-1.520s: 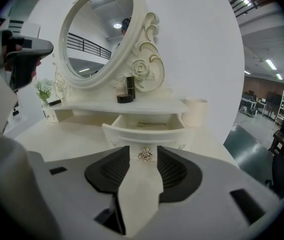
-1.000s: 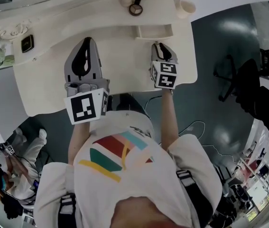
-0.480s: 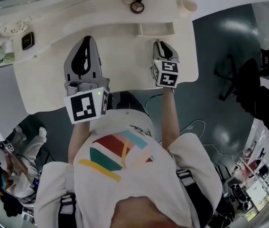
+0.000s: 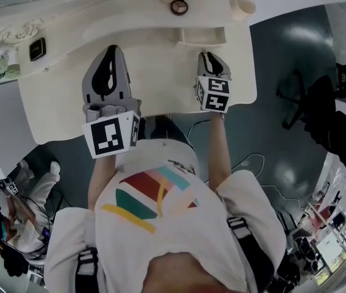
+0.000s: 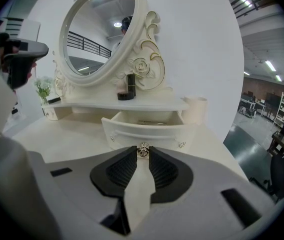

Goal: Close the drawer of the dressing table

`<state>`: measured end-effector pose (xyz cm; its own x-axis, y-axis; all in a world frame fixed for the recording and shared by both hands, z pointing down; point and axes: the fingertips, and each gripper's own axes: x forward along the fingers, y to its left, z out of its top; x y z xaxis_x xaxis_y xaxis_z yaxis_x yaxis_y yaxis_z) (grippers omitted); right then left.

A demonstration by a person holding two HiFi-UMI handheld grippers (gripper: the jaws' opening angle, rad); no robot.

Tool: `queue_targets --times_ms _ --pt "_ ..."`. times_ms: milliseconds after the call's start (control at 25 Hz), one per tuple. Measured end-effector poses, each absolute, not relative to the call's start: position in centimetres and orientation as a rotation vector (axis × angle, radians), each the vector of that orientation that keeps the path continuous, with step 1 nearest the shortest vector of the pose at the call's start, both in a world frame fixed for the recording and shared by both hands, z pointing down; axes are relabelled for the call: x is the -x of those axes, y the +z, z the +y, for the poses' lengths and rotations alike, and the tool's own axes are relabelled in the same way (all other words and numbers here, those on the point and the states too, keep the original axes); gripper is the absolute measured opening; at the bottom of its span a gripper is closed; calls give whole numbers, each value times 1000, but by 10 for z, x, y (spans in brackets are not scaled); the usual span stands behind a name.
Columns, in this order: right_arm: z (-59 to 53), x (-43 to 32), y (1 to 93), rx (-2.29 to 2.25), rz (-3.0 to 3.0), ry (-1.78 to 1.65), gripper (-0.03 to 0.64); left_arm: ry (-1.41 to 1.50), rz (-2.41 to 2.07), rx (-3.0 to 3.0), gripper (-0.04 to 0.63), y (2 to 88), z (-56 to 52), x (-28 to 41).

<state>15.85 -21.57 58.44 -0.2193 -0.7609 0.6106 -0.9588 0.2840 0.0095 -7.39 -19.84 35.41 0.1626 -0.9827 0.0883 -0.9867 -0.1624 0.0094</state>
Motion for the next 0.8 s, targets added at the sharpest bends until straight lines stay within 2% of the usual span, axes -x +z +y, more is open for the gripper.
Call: queue_targets --times_ms 800 --pt "-229 -157 580 -1538 -2051 485 61 111 -2005 -2334 11 357 -198 79"
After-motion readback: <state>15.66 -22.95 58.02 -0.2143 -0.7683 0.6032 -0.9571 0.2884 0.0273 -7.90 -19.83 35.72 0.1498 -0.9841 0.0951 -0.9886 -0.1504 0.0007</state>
